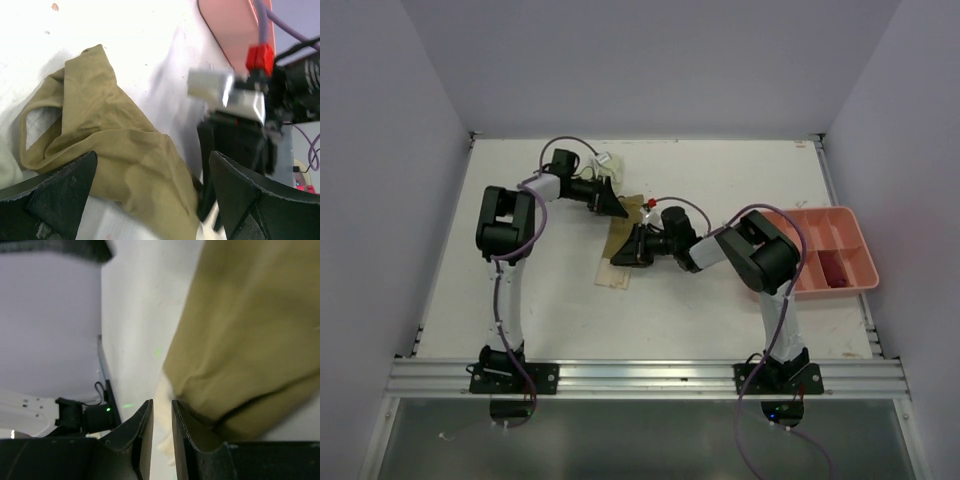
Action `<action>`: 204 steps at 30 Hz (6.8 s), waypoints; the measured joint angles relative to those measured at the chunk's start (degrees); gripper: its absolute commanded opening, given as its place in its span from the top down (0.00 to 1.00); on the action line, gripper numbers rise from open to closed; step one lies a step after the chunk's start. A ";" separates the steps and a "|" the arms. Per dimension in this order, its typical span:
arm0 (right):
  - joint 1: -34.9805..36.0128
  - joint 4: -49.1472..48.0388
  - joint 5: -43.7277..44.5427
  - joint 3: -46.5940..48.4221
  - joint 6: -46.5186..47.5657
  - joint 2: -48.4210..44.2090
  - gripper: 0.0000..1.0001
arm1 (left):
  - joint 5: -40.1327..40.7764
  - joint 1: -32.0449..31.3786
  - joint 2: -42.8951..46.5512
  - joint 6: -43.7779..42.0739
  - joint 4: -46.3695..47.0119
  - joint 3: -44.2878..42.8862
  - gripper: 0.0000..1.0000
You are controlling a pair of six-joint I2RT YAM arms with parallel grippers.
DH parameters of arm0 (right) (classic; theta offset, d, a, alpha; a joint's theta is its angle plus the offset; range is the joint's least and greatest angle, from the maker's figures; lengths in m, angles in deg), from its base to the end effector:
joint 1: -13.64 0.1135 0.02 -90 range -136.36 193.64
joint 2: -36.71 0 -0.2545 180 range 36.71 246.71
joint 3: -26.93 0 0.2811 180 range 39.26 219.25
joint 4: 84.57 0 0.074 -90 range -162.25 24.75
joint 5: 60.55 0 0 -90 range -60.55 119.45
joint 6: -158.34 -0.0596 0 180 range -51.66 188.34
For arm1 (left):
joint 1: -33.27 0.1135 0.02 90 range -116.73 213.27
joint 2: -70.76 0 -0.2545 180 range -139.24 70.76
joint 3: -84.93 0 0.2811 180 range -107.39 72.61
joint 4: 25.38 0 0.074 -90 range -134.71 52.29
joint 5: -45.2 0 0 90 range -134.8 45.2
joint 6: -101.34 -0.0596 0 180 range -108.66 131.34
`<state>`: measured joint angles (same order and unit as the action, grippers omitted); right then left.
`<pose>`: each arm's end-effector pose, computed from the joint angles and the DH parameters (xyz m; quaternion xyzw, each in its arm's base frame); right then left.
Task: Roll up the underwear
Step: Fold the underwear, then roll the underwear
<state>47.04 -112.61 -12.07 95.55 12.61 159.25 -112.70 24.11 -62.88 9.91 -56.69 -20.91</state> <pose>0.3365 0.2692 0.0491 -0.0311 0.8139 0.5623 0.1428 0.4787 -0.1331 0.0838 0.2219 0.7824 -0.5520 0.1841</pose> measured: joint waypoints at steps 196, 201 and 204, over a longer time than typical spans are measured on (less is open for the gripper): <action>-12.41 81.29 -6.99 9.29 79.01 -35.93 0.60 | 8.48 -19.47 3.96 -60.02 -52.06 9.55 1.00; -8.50 84.11 -1.14 5.97 85.53 -45.86 0.57 | 5.46 -17.97 -0.92 -60.70 -57.33 6.38 1.00; 1.40 81.77 3.61 3.43 85.94 -47.50 0.56 | 4.48 -17.51 -2.49 -60.65 -58.99 5.64 1.00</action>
<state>48.44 -30.84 -8.46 98.98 98.55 111.75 -108.21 6.60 -65.37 -50.74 -115.68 -15.27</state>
